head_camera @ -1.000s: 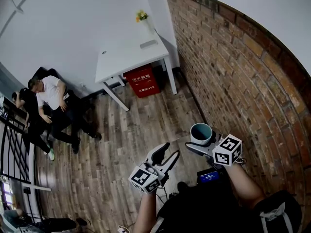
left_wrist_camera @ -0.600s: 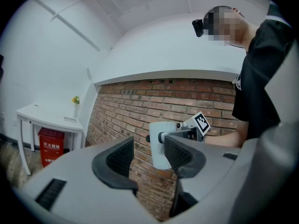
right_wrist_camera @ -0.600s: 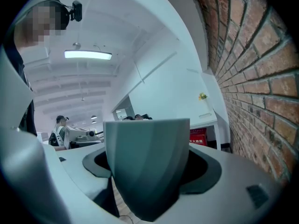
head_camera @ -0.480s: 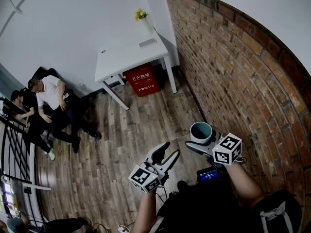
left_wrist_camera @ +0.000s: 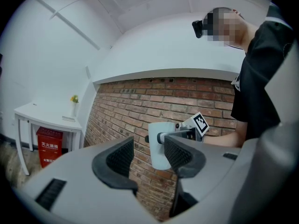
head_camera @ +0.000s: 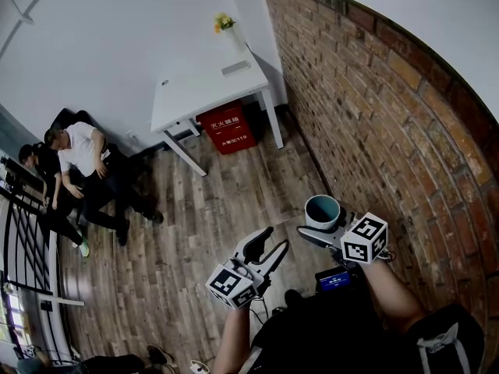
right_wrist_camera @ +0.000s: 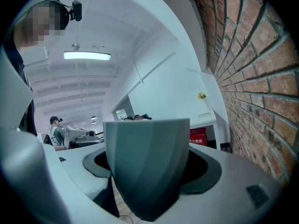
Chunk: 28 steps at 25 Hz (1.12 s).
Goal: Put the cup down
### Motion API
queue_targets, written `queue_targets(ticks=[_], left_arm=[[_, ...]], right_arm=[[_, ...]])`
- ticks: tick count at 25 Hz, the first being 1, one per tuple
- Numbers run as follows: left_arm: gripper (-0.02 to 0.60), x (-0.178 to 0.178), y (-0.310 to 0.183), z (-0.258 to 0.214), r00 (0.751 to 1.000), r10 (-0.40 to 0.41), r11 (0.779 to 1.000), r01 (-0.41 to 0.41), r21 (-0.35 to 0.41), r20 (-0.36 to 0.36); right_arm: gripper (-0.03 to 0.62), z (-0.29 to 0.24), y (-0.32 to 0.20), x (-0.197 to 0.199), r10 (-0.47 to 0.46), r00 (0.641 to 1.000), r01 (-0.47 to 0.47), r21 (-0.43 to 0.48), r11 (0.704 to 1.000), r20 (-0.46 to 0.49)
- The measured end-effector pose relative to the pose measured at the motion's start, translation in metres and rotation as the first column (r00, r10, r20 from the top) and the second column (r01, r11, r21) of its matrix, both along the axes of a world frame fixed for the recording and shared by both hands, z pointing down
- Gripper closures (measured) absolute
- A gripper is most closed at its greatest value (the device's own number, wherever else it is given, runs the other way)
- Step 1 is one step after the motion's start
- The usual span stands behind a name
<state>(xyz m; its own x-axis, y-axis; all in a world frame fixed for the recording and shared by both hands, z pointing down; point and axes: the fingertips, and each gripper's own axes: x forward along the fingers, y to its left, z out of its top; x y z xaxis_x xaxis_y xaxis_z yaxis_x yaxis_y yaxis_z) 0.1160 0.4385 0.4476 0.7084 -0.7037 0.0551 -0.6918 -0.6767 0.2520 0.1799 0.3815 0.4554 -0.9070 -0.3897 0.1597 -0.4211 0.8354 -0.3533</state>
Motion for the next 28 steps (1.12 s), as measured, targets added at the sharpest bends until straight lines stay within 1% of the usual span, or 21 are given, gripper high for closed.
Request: queue_targets(ticks=[6, 13, 16, 19, 23, 28], left_arm=[[0.368, 0.011, -0.009, 0.001, 1.0, 0.007, 1.0, -0.007, 0.007, 0.024], [0.368, 0.017, -0.025, -0.005, 0.998, -0.061, 0.997, 0.06, 0.037, 0.007], [0.365, 0.011, -0.031, 0.002, 0.996, -0.091, 0.996, 0.09, 0.027, 0.011], [0.357, 0.002, -0.041, 0.015, 0.994, -0.106, 0.994, 0.106, -0.005, 0.022], [0.356, -0.014, -0.077, 0.019, 0.994, -0.11, 0.994, 0.11, 0.008, 0.007], [0.347, -0.046, -0.144, 0.032, 0.996, -0.085, 0.996, 0.085, 0.004, 0.002]], right_arm=[[0.194, 0.003, -0.012, 0.007, -0.009, 1.0, 0.009, -0.002, 1.0, 0.01], [0.194, 0.01, -0.033, 0.017, -0.025, 1.0, 0.026, -0.011, 1.0, 0.014], [0.194, 0.015, -0.043, 0.017, -0.036, 0.999, 0.036, -0.013, 0.999, 0.009], [0.194, 0.021, -0.055, 0.014, -0.041, 0.999, 0.041, -0.029, 0.999, 0.004], [0.194, 0.026, -0.087, 0.001, -0.034, 0.999, 0.034, -0.029, 0.999, 0.0], [0.194, 0.04, -0.146, -0.025, -0.003, 1.0, 0.002, -0.033, 0.999, -0.017]])
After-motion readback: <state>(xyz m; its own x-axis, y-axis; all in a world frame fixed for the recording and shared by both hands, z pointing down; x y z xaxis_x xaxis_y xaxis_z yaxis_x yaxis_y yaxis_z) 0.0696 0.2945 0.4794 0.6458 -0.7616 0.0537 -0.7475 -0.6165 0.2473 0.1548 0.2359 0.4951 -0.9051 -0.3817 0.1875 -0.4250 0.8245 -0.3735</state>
